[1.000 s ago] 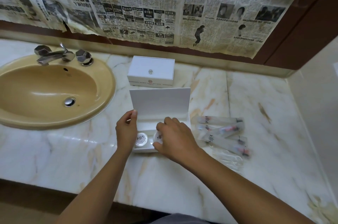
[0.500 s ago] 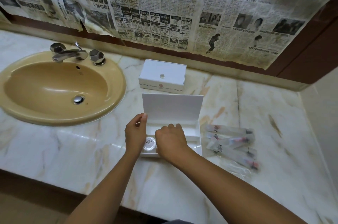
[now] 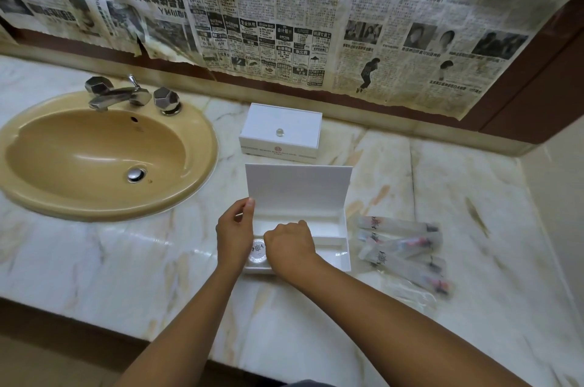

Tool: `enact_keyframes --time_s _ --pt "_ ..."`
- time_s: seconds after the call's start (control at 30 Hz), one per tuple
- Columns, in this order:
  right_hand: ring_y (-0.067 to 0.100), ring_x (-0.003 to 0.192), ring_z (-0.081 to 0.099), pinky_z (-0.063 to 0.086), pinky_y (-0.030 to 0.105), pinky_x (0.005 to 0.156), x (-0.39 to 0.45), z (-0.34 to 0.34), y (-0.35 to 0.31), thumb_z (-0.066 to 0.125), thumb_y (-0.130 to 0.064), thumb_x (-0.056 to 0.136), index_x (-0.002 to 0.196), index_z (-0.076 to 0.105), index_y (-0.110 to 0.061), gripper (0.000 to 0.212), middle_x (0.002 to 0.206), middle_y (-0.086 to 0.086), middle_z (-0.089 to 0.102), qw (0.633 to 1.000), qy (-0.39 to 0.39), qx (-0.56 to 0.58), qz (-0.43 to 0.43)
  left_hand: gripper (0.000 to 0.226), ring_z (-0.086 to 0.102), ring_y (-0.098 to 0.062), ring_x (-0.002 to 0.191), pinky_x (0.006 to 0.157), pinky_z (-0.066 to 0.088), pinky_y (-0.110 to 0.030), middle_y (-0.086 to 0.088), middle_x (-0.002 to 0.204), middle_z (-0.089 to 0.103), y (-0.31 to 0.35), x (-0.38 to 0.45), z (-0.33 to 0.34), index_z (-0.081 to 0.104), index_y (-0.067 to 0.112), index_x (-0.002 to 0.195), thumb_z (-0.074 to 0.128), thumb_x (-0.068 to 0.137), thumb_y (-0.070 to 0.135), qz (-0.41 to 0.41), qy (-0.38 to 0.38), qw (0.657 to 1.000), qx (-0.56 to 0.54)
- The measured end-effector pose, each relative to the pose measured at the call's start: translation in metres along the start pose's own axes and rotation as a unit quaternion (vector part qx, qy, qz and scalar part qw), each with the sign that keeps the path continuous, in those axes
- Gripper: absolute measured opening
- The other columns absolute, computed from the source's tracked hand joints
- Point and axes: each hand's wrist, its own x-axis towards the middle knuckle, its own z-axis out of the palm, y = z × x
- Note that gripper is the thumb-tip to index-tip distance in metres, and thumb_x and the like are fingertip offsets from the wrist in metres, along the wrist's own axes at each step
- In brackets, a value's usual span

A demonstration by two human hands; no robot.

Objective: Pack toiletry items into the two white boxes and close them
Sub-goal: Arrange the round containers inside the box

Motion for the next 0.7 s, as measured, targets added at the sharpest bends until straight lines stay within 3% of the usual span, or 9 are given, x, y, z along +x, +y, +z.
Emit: enact_keyframes --time_s 0.13,0.27,0.37,0.5,0.6,0.7 --pt "0.024 0.103 0.058 0.035 0.033 0.088 -0.002 0.0 0.001 0.053 -0.011 0.088 0.113 0.055 -0.015 0.025 0.11 0.005 0.061 1.0 0.003 0.016 -0.003 0.025 0.063 -0.01 0.09 0.075 0.044 -0.012 0.005 0.105 0.071 -0.002 0.0 0.0 0.071 0.015 0.11 0.056 0.099 0.032 0.004 0.0 1.0 0.007" --pt "0.029 0.099 0.06 0.035 0.036 0.086 -0.017 0.003 0.016 0.055 -0.021 0.09 0.102 0.06 -0.014 0.015 0.105 0.008 0.064 0.992 0.056 0.108 0.023 0.026 0.064 -0.01 0.092 0.077 0.045 -0.015 0.005 0.105 0.071 -0.003 0.001 -0.001 0.071 0.014 0.109 0.056 0.098 0.032 0.009 -0.003 1.0 0.009" --pt "0.029 0.105 0.058 0.036 0.037 0.09 -0.037 0.007 0.036 0.052 -0.034 0.092 0.112 0.062 -0.015 0.029 0.112 0.007 0.064 0.981 0.092 0.16 0.059 0.025 0.063 -0.001 0.089 0.077 0.044 -0.013 0.007 0.102 0.07 -0.001 0.0 -0.001 0.071 0.015 0.108 0.056 0.099 0.033 0.01 -0.003 1.0 0.009" --pt "0.026 0.106 0.056 0.037 0.037 0.088 -0.062 0.018 0.061 0.049 -0.033 0.091 0.123 0.052 -0.018 0.035 0.116 0.003 0.058 0.968 0.131 0.183 0.115 0.024 0.061 0.006 0.088 0.074 0.041 -0.003 0.008 0.102 0.069 -0.001 -0.001 -0.001 0.07 0.016 0.11 0.056 0.099 0.032 0.014 -0.008 1.0 0.01" --pt "0.027 0.108 0.054 0.039 0.039 0.093 -0.075 0.028 0.073 0.051 -0.035 0.089 0.127 0.044 -0.017 0.043 0.118 0.005 0.056 0.96 0.12 0.201 0.156 0.023 0.06 0.012 0.084 0.073 0.04 -0.001 0.01 0.1 0.069 -0.002 0.0 -0.002 0.07 0.017 0.108 0.055 0.099 0.032 0.018 -0.011 1.0 0.014" --pt "0.028 0.112 0.052 0.039 0.041 0.093 -0.084 0.038 0.079 0.059 -0.044 0.085 0.138 0.03 -0.02 0.064 0.123 0.005 0.052 0.958 0.082 0.214 0.17 0.024 0.06 0.011 0.084 0.074 0.041 -0.002 0.009 0.101 0.07 -0.003 0.0 -0.002 0.07 0.015 0.107 0.055 0.099 0.032 0.023 -0.012 1.0 0.018"
